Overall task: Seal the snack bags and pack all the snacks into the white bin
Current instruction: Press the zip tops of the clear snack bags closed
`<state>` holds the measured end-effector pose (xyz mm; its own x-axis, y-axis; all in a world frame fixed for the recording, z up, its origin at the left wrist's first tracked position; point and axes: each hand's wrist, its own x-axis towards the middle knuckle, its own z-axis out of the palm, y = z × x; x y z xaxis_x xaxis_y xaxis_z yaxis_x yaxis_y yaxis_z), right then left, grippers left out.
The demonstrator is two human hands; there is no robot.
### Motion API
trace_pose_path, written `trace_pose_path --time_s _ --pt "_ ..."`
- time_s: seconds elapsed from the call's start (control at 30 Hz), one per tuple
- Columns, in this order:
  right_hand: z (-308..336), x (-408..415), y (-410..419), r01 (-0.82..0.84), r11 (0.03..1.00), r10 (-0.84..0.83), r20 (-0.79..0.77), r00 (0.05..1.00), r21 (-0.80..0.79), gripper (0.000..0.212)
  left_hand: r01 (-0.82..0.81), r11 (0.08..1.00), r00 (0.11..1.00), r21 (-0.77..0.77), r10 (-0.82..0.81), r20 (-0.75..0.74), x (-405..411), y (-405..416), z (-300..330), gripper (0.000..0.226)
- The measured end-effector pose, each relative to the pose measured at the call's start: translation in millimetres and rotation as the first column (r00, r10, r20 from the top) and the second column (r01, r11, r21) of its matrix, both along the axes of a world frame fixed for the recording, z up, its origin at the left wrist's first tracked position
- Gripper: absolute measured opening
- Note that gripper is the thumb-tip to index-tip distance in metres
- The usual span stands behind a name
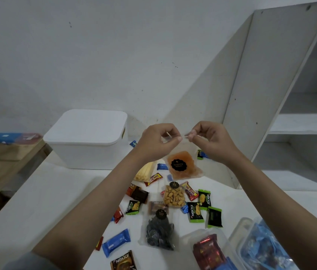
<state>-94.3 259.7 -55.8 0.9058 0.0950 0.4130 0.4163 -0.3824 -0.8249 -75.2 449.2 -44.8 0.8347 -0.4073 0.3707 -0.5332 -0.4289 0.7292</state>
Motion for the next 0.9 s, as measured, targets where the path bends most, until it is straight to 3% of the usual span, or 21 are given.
trace_pose_path --time_s 0.13,0.27,0.43,0.5,0.77,0.9 --pt "0.7 -2.1 -4.2 0.032 0.993 -0.031 -0.013 0.999 0.112 0.011 -0.023 0.997 0.993 -0.076 0.014 -0.116 5.0 9.0 -0.1 0.007" --pt "-1.0 -7.1 -11.8 0.057 0.982 -0.051 -0.042 0.998 0.182 0.015 -0.005 0.965 0.966 -0.262 -0.062 -0.25 8.8 21.0 -3.5 0.009" --pt "0.5 -10.6 -9.8 0.033 0.999 -0.034 -0.064 0.997 -0.019 0.004 0.0 0.935 0.956 -0.354 -0.104 -0.275 3.8 17.9 -6.1 0.006" --pt "1.1 -11.6 -7.2 0.044 0.993 -0.049 -0.046 0.998 -0.108 0.01 0.003 0.931 0.955 -0.365 -0.112 -0.276 3.2 15.9 -7.0 0.005" --pt "8.0 -12.8 -3.2 0.09 0.983 -0.094 -0.018 0.995 -0.161 0.015 -0.095 0.881 0.927 -0.464 -0.092 -0.364 1.6 14.2 -8.7 0.007" --pt "12.8 -14.9 -1.6 0.072 0.972 -0.083 -0.04 0.996 -0.225 0.005 -0.145 0.872 0.934 -0.468 -0.035 -0.355 0.5 15.6 -11.8 0.006"
